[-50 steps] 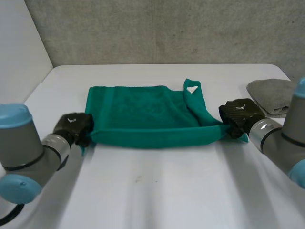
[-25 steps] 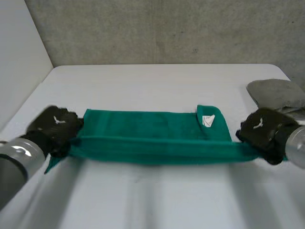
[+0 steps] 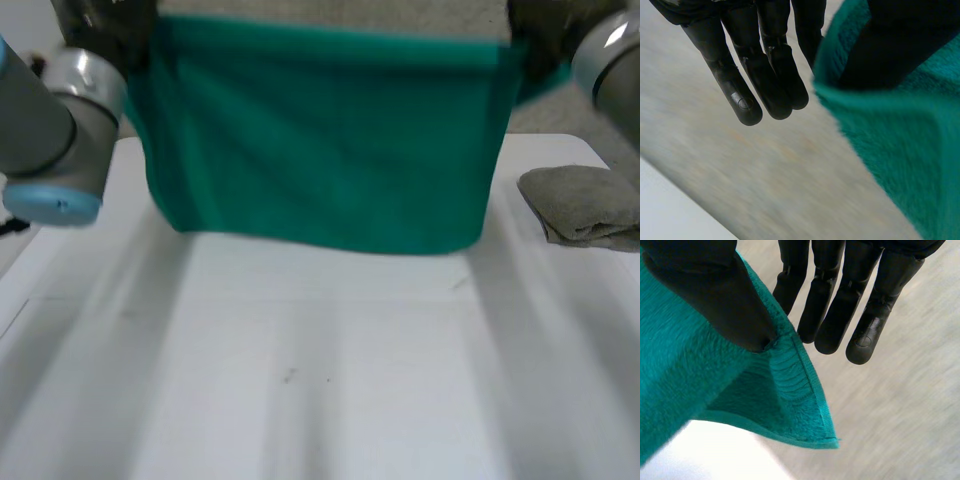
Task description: Fold the laundry.
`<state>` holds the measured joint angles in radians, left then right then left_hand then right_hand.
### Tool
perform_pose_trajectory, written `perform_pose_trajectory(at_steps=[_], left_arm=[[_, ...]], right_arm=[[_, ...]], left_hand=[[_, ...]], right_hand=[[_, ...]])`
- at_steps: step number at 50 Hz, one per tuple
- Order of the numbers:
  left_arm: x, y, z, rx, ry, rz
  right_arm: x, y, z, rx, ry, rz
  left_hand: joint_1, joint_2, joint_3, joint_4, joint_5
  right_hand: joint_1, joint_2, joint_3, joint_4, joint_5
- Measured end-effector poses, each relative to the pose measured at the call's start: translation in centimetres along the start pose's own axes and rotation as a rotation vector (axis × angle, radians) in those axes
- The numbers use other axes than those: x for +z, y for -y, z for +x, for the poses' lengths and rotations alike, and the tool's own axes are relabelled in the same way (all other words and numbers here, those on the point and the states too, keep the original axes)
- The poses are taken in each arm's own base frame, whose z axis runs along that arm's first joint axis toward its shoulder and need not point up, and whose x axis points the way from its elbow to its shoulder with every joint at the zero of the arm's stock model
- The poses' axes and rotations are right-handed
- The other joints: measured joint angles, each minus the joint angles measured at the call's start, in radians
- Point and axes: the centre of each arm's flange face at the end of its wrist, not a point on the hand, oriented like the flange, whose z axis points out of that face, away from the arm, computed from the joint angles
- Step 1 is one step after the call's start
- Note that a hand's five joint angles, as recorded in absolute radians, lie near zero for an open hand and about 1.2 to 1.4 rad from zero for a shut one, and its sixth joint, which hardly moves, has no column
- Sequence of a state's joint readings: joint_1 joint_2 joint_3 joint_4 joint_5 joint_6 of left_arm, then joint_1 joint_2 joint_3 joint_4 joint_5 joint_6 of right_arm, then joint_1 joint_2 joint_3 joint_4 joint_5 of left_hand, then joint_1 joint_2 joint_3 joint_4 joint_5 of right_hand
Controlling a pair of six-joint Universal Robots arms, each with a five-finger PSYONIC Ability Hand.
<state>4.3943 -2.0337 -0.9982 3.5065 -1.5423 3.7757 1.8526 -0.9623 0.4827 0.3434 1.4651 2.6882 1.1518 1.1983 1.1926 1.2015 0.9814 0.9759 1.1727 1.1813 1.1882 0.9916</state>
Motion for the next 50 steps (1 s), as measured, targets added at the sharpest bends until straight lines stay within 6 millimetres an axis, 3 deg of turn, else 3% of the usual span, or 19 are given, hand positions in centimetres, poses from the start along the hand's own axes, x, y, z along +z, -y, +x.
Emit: perform_pose_trajectory(at_steps=[3,6,10,15,16,21,24,25,27,32,35,41,50], left_arm=[[1.0,3.1,-2.7,-0.041,0.111,0.117],[0.7,5.0,-4.5,-0.083,0.173,0.181],[-0.8,4.8,-4.7,-0.123,0.175,0.164],[-3.8,1.3,-2.6,-0.136,0.098,0.034],[-5.3,-0.3,-1.4,-0.136,0.055,-0.029],[-9.5,-4.1,1.7,-0.136,-0.066,-0.18],[-10.1,-4.5,2.1,-0.137,-0.083,-0.198],[-13.4,-7.4,4.6,-0.142,-0.186,-0.314],[-14.9,-8.9,5.9,-0.143,-0.234,-0.373],[-17.9,-11.7,8.1,-0.127,-0.325,-0.496],[-19.0,-12.3,8.2,-0.097,-0.354,-0.547],[-20.9,-10.9,6.0,-0.01,-0.395,-0.617],[-25.5,-7.3,3.8,0.077,-0.552,-0.756]], right_arm=[[-0.4,4.1,1.9,0.026,-0.079,0.179],[-1.2,6.4,2.9,0.024,-0.112,0.273],[-2.2,6.6,2.6,-0.003,-0.098,0.287],[-3.4,2.1,0.0,-0.062,0.014,0.138],[-3.9,0.2,-1.1,-0.079,0.057,0.075],[-6.1,-6.0,-4.3,-0.122,0.184,-0.126],[-6.4,-6.8,-4.7,-0.125,0.198,-0.148],[-8.0,-11.3,-7.0,-0.135,0.27,-0.266],[-8.6,-13.5,-8.2,-0.135,0.298,-0.318],[-9.9,-17.5,-10.0,-0.127,0.347,-0.418],[-10.9,-18.4,-10.6,-0.123,0.379,-0.467],[-13.5,-16.8,-10.1,-0.167,0.453,-0.532],[-20.0,-13.1,-8.5,-0.336,0.649,-0.676]], left_hand=[[0.0,0.001,0.001,0.0,0.0],[0.0,0.001,0.001,0.0,0.0],[0.0,0.001,0.001,0.0,0.0],[0.0,0.001,0.001,0.0,0.0],[0.0,0.001,0.001,0.0,0.0],[0.0,0.001,0.001,0.0,0.0],[0.0,0.001,0.001,0.0,0.0],[0.0,0.001,0.001,0.0,0.0],[0.0,0.001,0.001,0.0,0.0],[0.0,0.001,0.001,0.0,0.0],[0.0,0.001,0.001,0.0,0.0],[0.0,0.001,0.001,0.0,0.0],[0.0,0.001,0.001,0.0,0.0]], right_hand=[[0.002,0.0,0.0,0.0,0.0],[0.002,0.0,0.0,0.0,0.0],[0.002,0.0,0.0,0.0,0.001],[0.002,0.0,0.0,0.0,0.001],[0.002,0.0,0.0,0.0,0.001],[0.002,0.0,0.0,0.0,0.001],[0.002,0.0,0.0,0.0,0.001],[0.002,0.0,0.0,0.0,0.001],[0.002,0.0,0.0,0.0,0.001],[0.002,0.0,0.0,0.0,0.001],[0.002,0.0,0.0,0.0,0.001],[0.002,0.0,0.0,0.0,0.001],[0.002,0.0,0.0,0.0,0.001]])
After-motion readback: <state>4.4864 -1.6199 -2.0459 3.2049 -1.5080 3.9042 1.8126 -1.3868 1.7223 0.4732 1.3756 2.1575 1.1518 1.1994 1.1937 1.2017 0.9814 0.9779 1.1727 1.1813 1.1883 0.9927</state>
